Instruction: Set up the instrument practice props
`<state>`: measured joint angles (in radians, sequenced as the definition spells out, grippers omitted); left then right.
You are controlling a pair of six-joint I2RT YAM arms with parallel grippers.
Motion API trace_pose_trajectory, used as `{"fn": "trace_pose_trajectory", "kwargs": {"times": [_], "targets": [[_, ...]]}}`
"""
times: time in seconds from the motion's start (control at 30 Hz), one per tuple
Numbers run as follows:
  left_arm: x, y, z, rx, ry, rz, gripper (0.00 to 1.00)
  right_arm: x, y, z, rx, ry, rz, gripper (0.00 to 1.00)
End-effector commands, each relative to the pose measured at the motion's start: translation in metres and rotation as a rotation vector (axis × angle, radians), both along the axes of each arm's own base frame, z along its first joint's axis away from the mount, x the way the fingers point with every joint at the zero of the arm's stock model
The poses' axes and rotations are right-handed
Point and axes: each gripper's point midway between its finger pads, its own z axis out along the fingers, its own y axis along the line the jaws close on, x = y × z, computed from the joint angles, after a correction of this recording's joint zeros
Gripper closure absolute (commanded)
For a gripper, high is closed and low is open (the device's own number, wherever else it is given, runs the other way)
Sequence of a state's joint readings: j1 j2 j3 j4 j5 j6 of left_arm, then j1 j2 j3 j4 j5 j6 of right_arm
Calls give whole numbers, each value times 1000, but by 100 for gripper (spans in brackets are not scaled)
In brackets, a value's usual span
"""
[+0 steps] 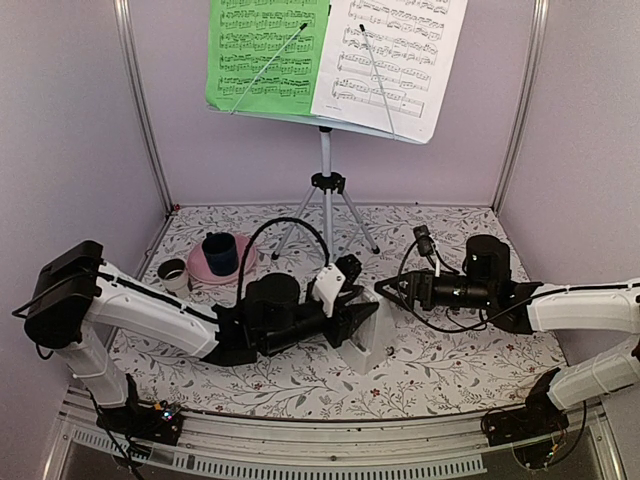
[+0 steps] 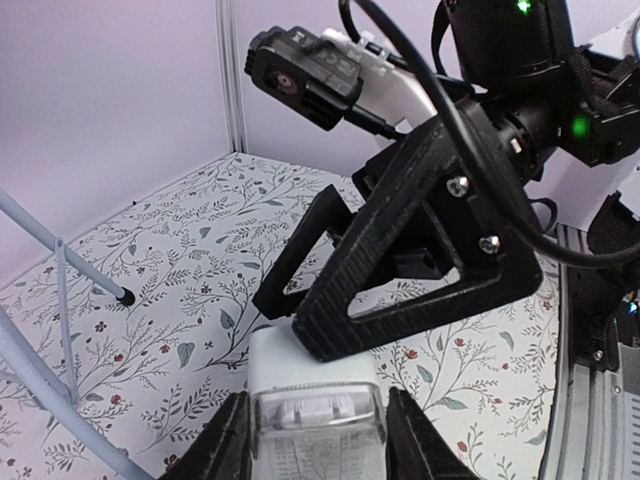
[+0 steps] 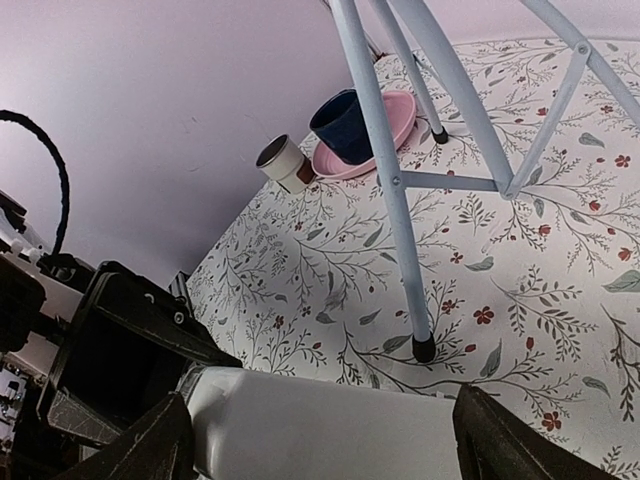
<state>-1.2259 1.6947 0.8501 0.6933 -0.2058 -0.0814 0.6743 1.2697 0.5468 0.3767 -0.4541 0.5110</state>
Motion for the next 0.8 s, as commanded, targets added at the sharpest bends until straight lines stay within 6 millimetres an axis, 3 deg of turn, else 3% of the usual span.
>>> {"fn": "trace_pose_trajectory", "kwargs": {"times": [0.0, 0.23, 0.4, 0.57, 0.77], "targets": [[-21, -3, -4, 27, -75, -92, 92, -13, -57, -122, -379, 202, -141, 11], [-24, 7, 8, -28, -99, -87, 95, -15, -59, -126, -388, 202, -133, 11], [-24, 17, 27, -91, -91, -64, 97, -15, -53, -118, -362, 187, -110, 10], [-16, 46, 43, -130, 7, 14, 99, -15, -39, -93, -290, 142, -51, 9], [13, 93, 35, -72, 211, 188, 100, -14, -29, -66, -231, 89, -12, 7]]}}
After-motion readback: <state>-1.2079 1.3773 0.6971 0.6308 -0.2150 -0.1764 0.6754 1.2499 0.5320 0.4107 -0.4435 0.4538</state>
